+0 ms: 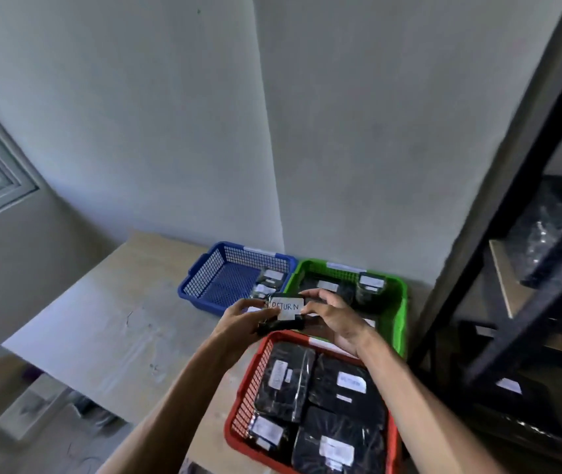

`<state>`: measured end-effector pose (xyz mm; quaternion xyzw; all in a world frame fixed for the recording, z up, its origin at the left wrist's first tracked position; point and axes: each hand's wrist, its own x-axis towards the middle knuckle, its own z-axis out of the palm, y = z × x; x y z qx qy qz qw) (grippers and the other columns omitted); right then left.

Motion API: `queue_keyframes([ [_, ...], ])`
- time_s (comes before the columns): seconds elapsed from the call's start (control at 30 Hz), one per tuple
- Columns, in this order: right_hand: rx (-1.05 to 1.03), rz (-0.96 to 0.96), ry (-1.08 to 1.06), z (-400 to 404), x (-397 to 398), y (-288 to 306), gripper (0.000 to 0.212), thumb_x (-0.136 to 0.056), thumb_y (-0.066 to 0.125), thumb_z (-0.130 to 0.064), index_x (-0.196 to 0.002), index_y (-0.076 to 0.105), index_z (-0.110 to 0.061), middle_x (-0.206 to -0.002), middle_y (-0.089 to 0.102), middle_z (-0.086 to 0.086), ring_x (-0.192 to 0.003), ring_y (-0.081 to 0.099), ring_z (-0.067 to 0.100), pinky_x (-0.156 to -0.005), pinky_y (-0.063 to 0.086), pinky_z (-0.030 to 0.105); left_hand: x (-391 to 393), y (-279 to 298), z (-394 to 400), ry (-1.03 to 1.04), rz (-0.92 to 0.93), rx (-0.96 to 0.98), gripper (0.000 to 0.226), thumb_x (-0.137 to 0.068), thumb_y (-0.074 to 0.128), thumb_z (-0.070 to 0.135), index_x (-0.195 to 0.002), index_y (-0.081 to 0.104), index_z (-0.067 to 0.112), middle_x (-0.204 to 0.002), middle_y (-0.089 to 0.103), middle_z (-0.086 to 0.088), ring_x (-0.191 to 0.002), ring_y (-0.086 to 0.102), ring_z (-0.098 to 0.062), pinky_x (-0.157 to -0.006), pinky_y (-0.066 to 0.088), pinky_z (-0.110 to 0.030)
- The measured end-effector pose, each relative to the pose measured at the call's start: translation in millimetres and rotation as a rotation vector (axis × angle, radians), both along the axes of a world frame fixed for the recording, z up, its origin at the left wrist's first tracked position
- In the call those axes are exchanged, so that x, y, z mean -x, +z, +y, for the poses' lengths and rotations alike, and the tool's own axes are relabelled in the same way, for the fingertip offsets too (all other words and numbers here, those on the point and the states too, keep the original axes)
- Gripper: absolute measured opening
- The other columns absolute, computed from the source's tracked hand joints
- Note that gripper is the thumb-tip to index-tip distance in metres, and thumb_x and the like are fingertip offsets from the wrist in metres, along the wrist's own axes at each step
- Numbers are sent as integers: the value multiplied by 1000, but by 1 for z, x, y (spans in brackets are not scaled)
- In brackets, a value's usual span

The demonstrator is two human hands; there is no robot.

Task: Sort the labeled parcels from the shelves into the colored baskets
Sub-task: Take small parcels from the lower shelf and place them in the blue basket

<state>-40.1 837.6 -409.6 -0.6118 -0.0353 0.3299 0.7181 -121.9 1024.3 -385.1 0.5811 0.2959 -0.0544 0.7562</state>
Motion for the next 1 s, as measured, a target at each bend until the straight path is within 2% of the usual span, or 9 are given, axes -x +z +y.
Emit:
queue_keyframes([
  [0.1,25,26,-5,47,-18,-11,43,-72,73,-4,-114,64,-10,-102,71,19,-89,67,28,-86,56,45,-19,-9,51,-25,25,-9,46,-77,82,5,-117,61,6,-110,72,-23,-83,76,-25,-67,61,-30],
  [0.23,99,66,-59,102,-40,-30,32,-86,70,4,-113,61,-12,-95,70,17,-76,69,23,-65,60,31,-56,-29,112,-57,65,-54,45,-76,82,3,-116,63,1,-110,72,-24,-90,74,-30,-73,60,-33],
  [0.3,179,28,-86,131,-53,-44,29,-87,71,0,-112,61,-13,-93,70,16,-76,69,23,-72,62,36,-77,-41,139,-98,88,-108,43,-76,82,5,-114,62,1,-109,71,-24,-91,73,-29,-73,60,-33],
  [0.4,378,-54,-112,173,-71,-58,27,-89,70,-8,-113,63,-16,-109,72,14,-91,70,24,-88,58,40,-113,-64,182,-178,122,-230,46,-76,84,9,-115,61,2,-104,71,-22,-89,73,-29,-74,61,-35],
  [0.57,760,-225,9,215,-97,-81,28,-94,60,-19,-122,64,-20,-115,72,3,-95,68,19,-68,53,25,-170,-112,238,-313,217,-409,44,-78,83,10,-113,55,12,-98,71,-16,-77,71,-21,-58,56,-28],
  [0.7,1008,-319,131,231,-107,-105,35,-95,54,-7,-128,61,-16,-122,68,11,-105,67,26,-88,58,41,-195,-151,259,-513,318,-604,44,-79,83,17,-112,55,15,-98,69,-10,-78,69,-17,-54,53,-24],
  [0.77,1098,-339,185,234,-108,-117,40,-95,51,-3,-132,59,-17,-127,64,12,-108,65,28,-90,57,41,-198,-168,262,-590,359,-643,42,-79,83,19,-109,55,14,-95,66,-7,-78,66,-15,-53,51,-23],
  [0.87,1174,-367,265,237,-107,-132,47,-92,46,6,-130,59,-18,-131,62,10,-110,63,28,-91,55,43,-203,-187,266,-664,386,-640,43,-77,84,21,-109,55,14,-104,67,-10,-85,67,-18,-53,53,-24],
  [1.0,1239,-405,363,239,-110,-142,62,-91,48,12,-143,54,-20,-143,55,7,-125,57,26,-102,50,36,-215,-197,269,-794,383,-545,41,-79,83,16,-110,57,13,-103,68,-8,-79,67,-13,-52,51,-18],
])
